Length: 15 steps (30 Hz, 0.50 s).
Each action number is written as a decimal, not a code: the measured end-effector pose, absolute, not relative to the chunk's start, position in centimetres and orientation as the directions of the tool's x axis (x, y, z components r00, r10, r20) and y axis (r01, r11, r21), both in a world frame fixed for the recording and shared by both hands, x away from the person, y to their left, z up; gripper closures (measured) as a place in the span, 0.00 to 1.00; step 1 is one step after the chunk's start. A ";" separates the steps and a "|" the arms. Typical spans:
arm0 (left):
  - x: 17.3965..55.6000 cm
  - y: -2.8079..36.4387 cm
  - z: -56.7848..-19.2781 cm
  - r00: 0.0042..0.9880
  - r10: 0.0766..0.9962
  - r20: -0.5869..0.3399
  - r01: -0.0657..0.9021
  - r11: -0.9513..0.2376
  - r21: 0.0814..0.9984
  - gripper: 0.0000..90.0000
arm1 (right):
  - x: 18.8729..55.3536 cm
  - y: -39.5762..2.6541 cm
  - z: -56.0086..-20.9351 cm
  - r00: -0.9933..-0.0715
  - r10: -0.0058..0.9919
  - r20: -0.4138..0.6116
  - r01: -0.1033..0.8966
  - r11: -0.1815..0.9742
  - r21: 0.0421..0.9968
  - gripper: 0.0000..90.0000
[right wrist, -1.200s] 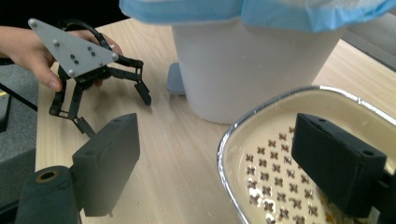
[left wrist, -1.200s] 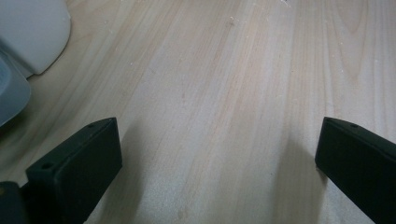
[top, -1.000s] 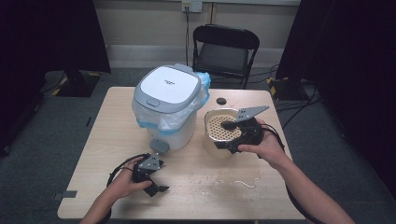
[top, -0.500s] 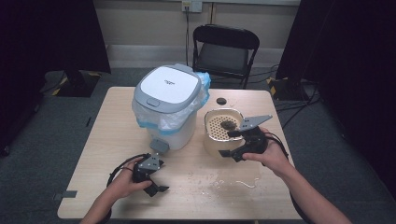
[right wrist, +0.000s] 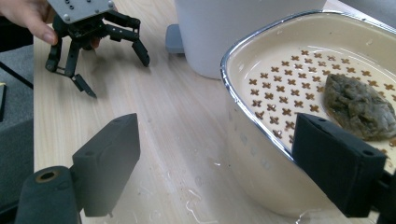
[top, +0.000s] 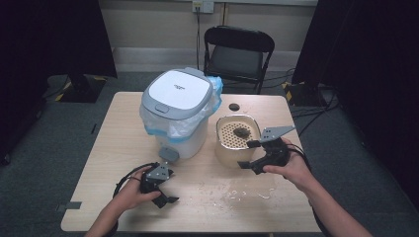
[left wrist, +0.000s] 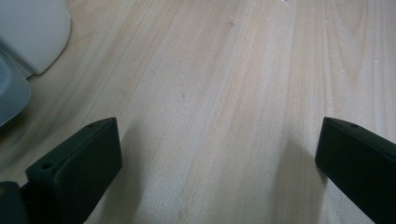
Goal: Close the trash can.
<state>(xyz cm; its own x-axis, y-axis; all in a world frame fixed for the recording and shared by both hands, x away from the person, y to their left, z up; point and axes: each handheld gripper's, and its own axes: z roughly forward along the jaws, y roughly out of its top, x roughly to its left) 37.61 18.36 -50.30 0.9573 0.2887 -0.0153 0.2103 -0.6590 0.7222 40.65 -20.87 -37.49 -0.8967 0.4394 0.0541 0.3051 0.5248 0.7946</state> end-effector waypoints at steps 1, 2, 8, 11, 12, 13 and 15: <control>37.6 18.4 -50.3 0.957 0.288 -0.016 0.210 -0.659 0.723 0.00 | 40.5 -21.0 -37.4 -0.897 0.439 0.051 0.303 0.527 0.794 0.17; 37.6 18.4 -50.3 0.957 0.289 -0.015 0.210 -0.659 0.722 0.00 | 40.4 -21.1 -37.4 -0.899 0.436 0.050 0.301 0.529 0.794 0.17; 37.6 18.4 -50.3 0.957 0.288 -0.015 0.210 -0.659 0.722 0.00 | 39.6 -22.1 -37.6 -0.899 0.434 0.054 0.303 0.529 0.792 0.16; 37.6 18.4 -50.3 0.957 0.289 -0.015 0.210 -0.659 0.723 0.00 | 39.3 -22.6 -37.9 -0.899 0.434 0.055 0.306 0.533 0.789 0.16; 37.6 18.4 -50.3 0.957 0.288 -0.015 0.210 -0.659 0.722 0.00 | 39.2 -22.8 -38.0 -0.898 0.436 0.055 0.307 0.533 0.788 0.16; 37.6 18.4 -50.3 0.957 0.289 -0.015 0.210 -0.659 0.723 0.00 | 39.1 -23.0 -38.2 -0.898 0.436 0.061 0.312 0.531 0.788 0.17; 37.6 18.4 -50.3 0.957 0.289 -0.015 0.210 -0.659 0.723 0.00 | 38.9 -23.3 -38.5 -0.895 0.441 0.064 0.318 0.531 0.785 0.16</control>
<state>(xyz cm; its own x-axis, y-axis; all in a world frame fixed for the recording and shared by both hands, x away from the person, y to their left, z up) 37.61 18.36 -50.30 0.9573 0.2886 -0.0150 0.2099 -0.6587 0.7225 38.92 -23.27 -38.54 -0.8954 0.4405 0.0643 0.3178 0.5314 0.7852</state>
